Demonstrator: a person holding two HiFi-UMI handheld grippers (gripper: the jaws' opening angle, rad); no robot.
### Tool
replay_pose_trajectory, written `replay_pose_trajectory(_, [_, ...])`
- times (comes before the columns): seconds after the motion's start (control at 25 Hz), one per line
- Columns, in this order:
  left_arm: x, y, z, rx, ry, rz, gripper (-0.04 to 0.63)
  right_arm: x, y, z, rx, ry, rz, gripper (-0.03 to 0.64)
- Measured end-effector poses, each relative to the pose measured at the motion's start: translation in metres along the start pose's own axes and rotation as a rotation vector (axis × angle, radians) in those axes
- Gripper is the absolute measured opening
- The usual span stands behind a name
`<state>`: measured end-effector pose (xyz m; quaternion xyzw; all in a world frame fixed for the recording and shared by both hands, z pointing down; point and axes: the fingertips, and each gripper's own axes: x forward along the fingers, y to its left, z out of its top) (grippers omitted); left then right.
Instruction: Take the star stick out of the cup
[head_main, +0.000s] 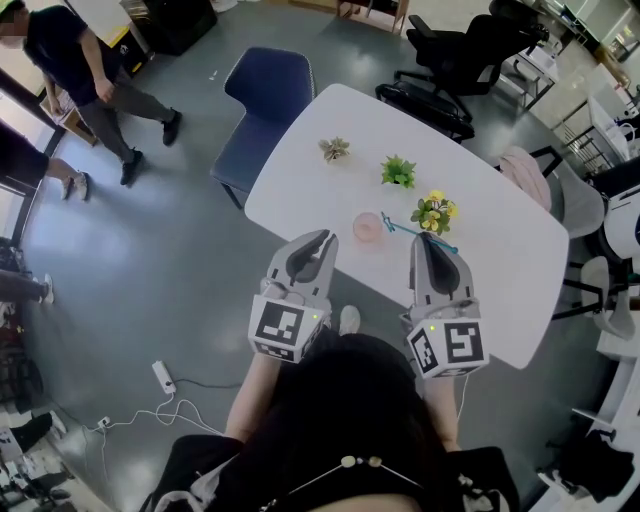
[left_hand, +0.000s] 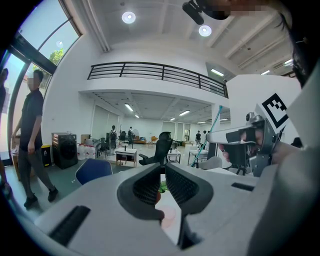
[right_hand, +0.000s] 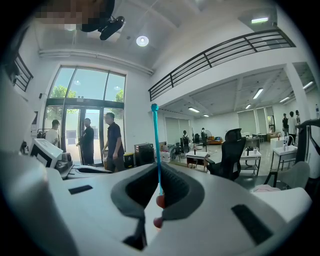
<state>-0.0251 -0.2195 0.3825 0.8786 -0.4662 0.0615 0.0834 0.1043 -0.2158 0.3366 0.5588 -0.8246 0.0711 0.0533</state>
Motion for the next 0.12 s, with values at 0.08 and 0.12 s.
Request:
replay_pose_trajectory(0.08, [-0.0001,0.0001,-0.0004,0.002,0.000,0.000,0.034,0.0001,-0.0001,-0.0002,-0.001,0.000,0.000,0.018])
replay_pose_trajectory(0.12, [-0.0001,0.0001,-0.0004,0.005,0.000,-0.001,0.034,0.0001,-0.0002,-0.0002,-0.001,0.000,0.000,0.017])
